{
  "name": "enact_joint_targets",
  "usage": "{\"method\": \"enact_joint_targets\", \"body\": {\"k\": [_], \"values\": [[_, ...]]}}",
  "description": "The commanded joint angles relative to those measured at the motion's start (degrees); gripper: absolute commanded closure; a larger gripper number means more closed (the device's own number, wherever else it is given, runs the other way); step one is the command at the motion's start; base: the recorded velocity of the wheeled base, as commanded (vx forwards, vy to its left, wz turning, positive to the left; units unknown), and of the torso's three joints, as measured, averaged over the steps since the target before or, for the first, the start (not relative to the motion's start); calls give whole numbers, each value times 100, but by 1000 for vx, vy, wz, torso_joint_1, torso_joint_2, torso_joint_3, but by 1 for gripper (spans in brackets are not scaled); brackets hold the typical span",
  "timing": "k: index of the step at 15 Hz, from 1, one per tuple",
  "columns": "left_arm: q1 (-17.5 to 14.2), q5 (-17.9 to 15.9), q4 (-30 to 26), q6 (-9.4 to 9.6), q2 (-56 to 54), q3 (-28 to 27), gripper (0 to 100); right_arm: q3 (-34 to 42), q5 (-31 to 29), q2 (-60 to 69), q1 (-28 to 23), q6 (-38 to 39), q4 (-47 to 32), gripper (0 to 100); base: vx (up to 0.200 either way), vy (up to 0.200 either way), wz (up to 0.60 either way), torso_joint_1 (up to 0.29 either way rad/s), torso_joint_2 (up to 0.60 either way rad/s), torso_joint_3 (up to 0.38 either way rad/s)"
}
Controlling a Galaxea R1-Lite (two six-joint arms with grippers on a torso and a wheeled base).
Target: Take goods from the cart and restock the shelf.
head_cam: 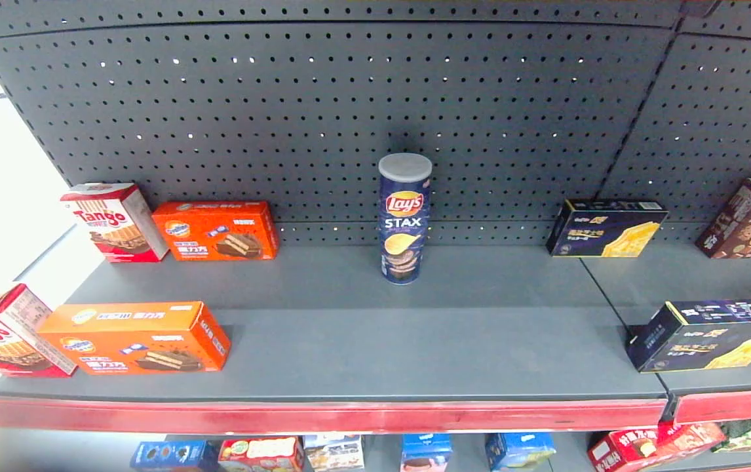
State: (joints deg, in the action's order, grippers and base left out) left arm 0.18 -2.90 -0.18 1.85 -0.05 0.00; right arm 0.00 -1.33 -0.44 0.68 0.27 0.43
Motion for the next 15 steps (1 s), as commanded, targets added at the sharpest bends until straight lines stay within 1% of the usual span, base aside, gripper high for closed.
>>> {"method": "enact_joint_targets", "body": {"k": [1,15], "values": [[-1,0,1,8,5,0,0,0,1,-9,2,0,1,0,0,0,0,0,0,0],[-1,0,1,-1,5,0,0,0,1,0,2,17,1,0,0,0,0,0,0,0]]}}
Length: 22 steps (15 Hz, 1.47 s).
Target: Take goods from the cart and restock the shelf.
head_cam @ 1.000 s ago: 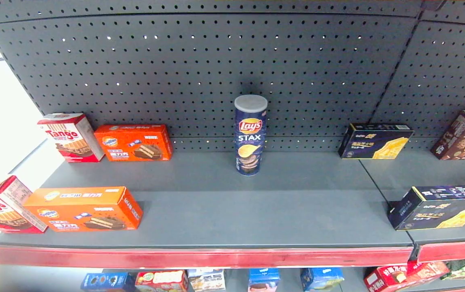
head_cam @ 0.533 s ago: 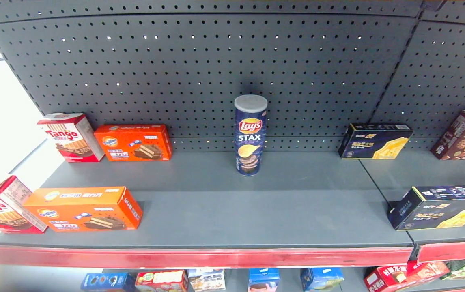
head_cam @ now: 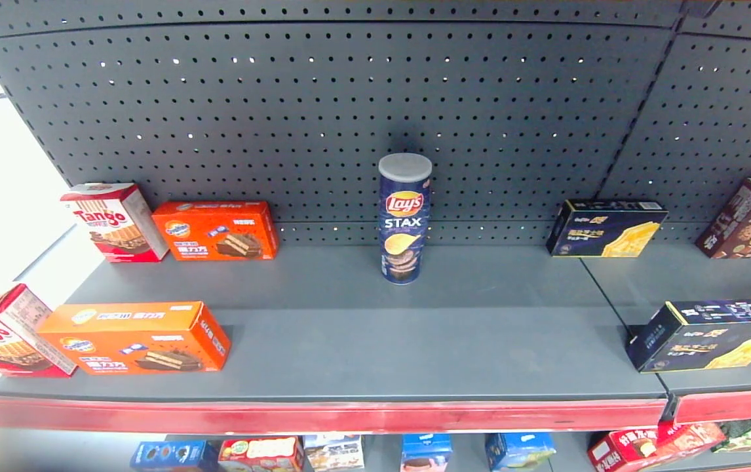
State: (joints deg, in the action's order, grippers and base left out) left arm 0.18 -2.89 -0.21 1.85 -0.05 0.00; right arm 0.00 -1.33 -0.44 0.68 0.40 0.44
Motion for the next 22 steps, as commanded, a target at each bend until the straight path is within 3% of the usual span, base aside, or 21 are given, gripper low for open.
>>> {"method": "enact_joint_targets", "body": {"k": [1,13,22], "values": [[-1,-1,-6,-1,5,0,0,0,1,0,2,-5,0,0,0,0,600,12,7,2],[-1,-1,3,-1,5,0,0,0,1,0,2,-5,0,0,0,0,600,4,4,2],[8,-19,3,43,5,0,0,0,-8,0,2,-5,9,0,0,0,0,0,0,0]]}}
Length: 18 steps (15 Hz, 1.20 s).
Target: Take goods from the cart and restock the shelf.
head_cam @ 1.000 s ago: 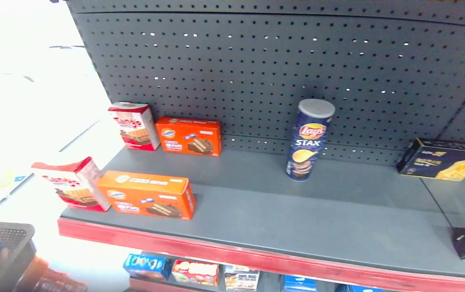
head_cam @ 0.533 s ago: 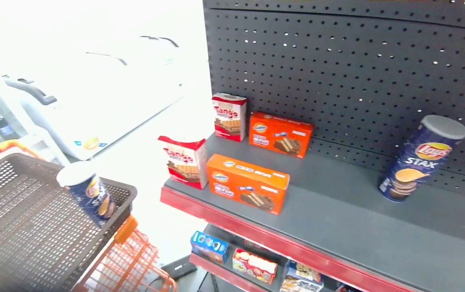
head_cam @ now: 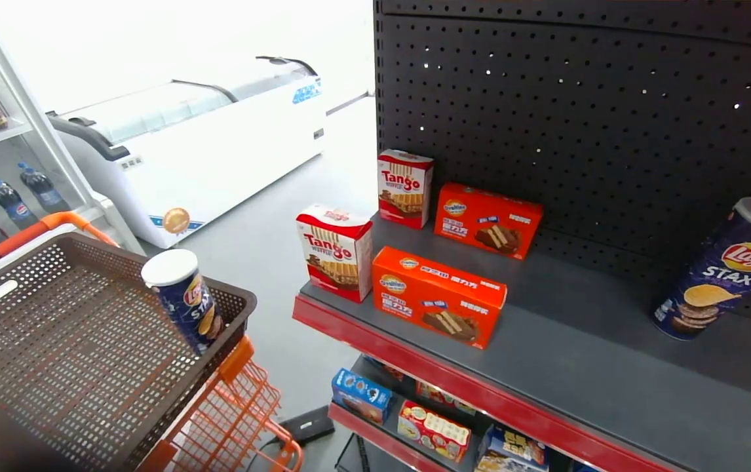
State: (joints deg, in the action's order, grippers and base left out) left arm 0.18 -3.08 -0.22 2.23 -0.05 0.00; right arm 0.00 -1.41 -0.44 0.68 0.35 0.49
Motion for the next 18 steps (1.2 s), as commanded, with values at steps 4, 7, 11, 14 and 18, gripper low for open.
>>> {"method": "enact_joint_targets", "body": {"k": [4,7,11,14,18], "values": [[-1,18,4,-21,5,0,0,0,1,0,2,0,4,0,0,0,0,0,0,0],[-18,264,-242,14,1367,-1178,0,0,1,0,2,0,4,0,0,0,0,0,0,0],[43,642,-31,-30,3705,-2197,0,0,1,0,2,0,4,0,0,0,0,0,0,0],[-642,616,918,-65,5357,-2399,0,0,1,0,2,0,-5,0,0,0,0,0,0,0],[-1055,-518,2052,14,6887,-2092,0,0,1,0,2,0,4,0,0,0,0,0,0,0]]}}
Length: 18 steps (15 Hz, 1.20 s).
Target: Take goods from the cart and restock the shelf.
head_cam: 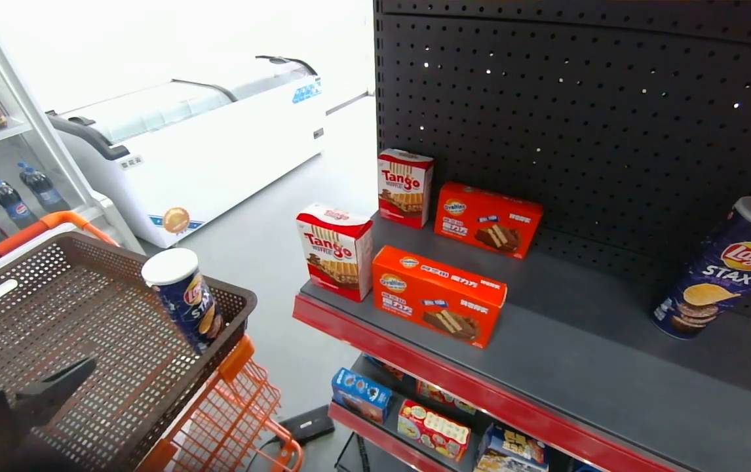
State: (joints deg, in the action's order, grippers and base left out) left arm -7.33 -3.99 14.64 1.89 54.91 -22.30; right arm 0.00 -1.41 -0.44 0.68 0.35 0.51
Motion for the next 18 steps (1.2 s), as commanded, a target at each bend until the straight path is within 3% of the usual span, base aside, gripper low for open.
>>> {"method": "enact_joint_targets", "body": {"k": [1,3,6,9,13,18], "values": [[-278,-436,1032,119,1743,270,0,0,1,0,2,0,2,0,0,0,0,0,0,0],[-243,-419,2122,330,2437,533,0,0,1,0,2,0,2,0,0,0,0,0,0,0],[-155,-410,3458,347,3246,621,0,0,1,0,2,0,2,0,0,0,0,0,0,0],[-67,-401,4750,338,4212,296,0,0,1,0,2,0,2,0,0,0,0,0,0,0],[144,-14,5646,330,5197,-143,0,0,1,0,2,0,2,0,0,0,0,0,0,0],[205,82,6393,303,6208,-688,0,0,1,0,2,0,2,0,0,0,0,0,0,0]]}}
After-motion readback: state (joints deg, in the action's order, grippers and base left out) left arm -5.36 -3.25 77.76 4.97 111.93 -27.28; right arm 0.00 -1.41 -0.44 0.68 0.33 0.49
